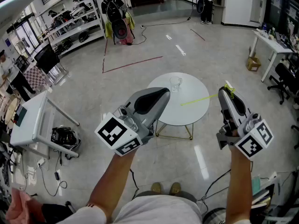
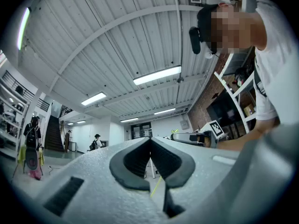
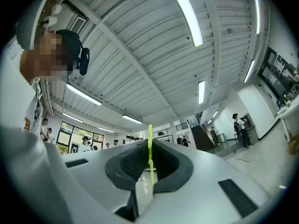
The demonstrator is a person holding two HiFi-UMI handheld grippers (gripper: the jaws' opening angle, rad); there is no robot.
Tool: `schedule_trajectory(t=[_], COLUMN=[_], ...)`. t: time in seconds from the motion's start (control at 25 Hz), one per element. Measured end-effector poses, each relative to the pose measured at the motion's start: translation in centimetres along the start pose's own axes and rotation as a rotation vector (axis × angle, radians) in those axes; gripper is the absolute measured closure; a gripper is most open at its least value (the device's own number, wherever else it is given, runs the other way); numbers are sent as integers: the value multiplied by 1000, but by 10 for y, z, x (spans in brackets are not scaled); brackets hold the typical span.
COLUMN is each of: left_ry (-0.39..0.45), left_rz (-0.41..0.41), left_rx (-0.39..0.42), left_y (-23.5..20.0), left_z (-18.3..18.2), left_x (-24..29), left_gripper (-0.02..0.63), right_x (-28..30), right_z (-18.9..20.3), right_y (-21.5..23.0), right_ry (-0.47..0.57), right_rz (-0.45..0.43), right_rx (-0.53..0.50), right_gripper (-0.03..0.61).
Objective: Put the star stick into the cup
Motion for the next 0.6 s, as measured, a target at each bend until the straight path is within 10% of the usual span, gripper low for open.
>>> schedule_trajectory(t=[0.6], left_ry=[-11], left_rz=[-39], left_rx=[0], left_y=[4], left_z=[9], left_x=[19], left_gripper=[598], right_x=[-4], right_z=[-7], right_y=[27], right_ry=[-18], right_rz=[-13], right_rx=[12], right_gripper=[555])
Point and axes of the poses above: the fingertips, and each gripper's own axes: x forward along the fingers, y to its right, z out of its underside, the point moved 10 cm from there along -x, backward along the fingers, and after that the axes turned 12 degrees about x, right-handed, at the moved point
